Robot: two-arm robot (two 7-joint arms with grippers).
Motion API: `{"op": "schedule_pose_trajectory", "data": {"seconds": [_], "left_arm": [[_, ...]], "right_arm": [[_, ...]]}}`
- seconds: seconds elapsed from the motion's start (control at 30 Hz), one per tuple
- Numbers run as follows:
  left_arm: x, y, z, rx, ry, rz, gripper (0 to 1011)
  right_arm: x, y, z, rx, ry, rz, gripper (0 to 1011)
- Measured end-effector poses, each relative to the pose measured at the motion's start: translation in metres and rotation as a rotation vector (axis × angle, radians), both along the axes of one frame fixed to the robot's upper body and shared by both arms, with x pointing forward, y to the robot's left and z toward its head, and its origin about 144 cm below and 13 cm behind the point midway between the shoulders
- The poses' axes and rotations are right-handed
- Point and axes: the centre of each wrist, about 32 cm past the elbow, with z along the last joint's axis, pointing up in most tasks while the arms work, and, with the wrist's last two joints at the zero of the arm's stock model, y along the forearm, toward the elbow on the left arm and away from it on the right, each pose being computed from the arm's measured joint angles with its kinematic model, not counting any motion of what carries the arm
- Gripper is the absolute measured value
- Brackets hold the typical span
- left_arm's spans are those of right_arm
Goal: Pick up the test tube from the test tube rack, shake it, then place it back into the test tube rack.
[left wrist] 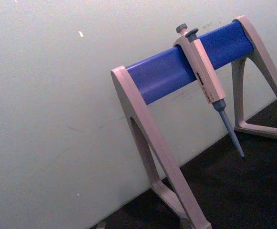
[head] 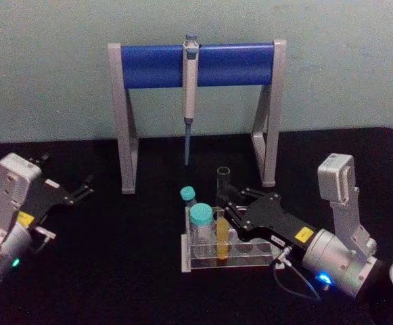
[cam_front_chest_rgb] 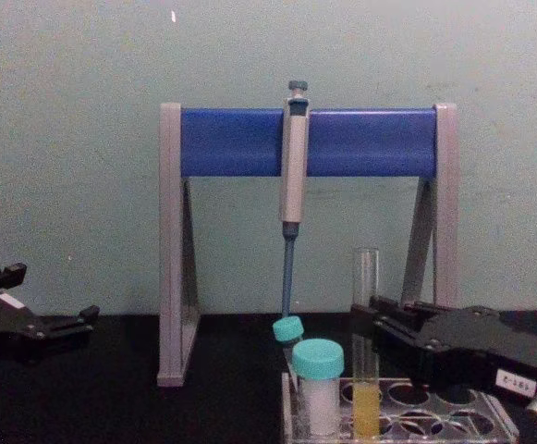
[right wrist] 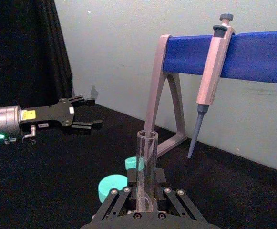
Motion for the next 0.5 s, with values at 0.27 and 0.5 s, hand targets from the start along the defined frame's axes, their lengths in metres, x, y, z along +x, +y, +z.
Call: {"op": "schedule_pose_trajectory", "data": {"seconds": [0.27,0.5], "left_arm": [[0.0,0.0,0.0,0.0,0.0,0.0,1001],[0.0,0.0,0.0,0.0,0.0,0.0,1001]], "right_arm": [[0.0,-0.0003,0.0001,-0.002,0.003,0.001,255],[0.0001,-0.0004,0.0003,-0.001,0.003,0.002,455]]}}
